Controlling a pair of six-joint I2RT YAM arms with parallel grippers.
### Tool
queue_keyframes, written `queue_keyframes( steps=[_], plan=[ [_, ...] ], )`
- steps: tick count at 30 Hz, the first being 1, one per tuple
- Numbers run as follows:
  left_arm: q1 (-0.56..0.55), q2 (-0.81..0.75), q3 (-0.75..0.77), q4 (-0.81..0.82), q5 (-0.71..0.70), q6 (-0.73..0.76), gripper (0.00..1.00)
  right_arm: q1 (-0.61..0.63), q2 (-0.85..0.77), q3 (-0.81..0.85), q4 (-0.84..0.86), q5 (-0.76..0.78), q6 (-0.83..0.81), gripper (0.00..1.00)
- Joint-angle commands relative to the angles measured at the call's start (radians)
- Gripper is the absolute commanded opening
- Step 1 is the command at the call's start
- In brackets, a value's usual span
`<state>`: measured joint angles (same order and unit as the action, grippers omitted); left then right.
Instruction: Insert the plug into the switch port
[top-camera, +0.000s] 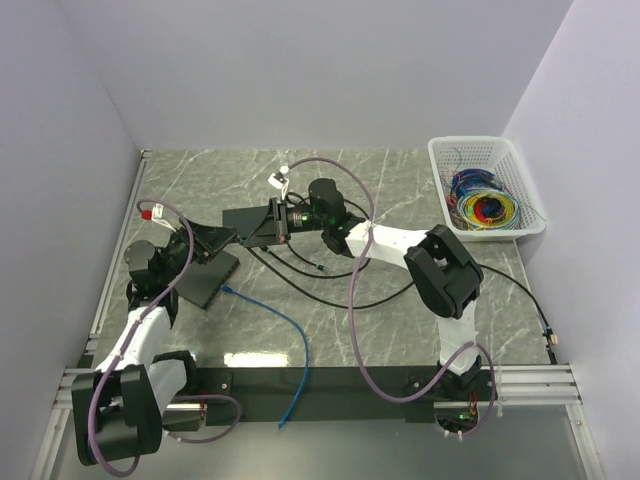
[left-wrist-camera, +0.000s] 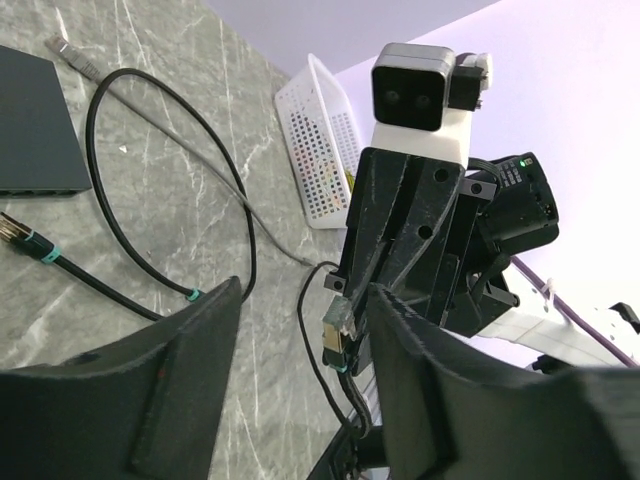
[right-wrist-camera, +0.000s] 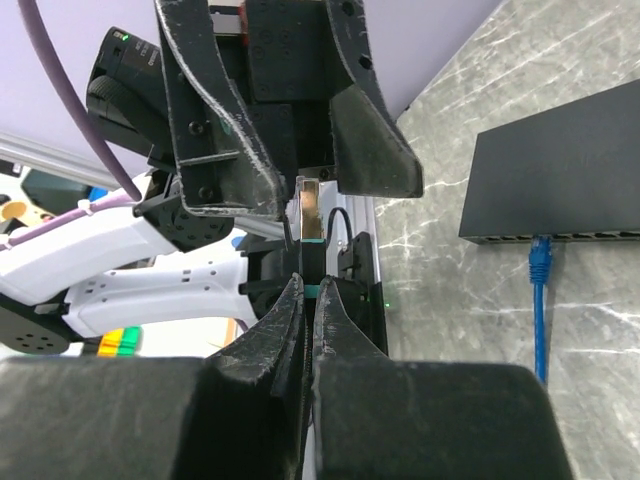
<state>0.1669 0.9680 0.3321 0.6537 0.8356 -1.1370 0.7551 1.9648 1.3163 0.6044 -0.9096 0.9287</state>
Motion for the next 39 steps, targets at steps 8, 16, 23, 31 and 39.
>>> queue_keyframes(
  steps=[8,16,23,31,39],
  plan=[
    [-0.015,0.003,0.051,0.017,-0.015,0.054,0.23,0.01,0.028,-0.012,0.175,-0.046,0.107,0.0],
    [-0.035,0.003,0.137,-0.299,-0.092,0.172,0.01,0.004,0.025,0.009,0.108,-0.04,0.078,0.41],
    [-0.038,0.093,0.281,-0.713,-0.184,0.292,0.01,0.027,-0.11,0.106,-0.506,0.365,-0.447,0.7],
    [-0.038,0.113,0.277,-0.743,-0.216,0.299,0.01,0.148,-0.132,0.207,-0.712,0.663,-0.643,0.5],
    [-0.038,0.115,0.259,-0.721,-0.204,0.295,0.01,0.173,-0.063,0.276,-0.742,0.653,-0.642,0.41]
  ],
)
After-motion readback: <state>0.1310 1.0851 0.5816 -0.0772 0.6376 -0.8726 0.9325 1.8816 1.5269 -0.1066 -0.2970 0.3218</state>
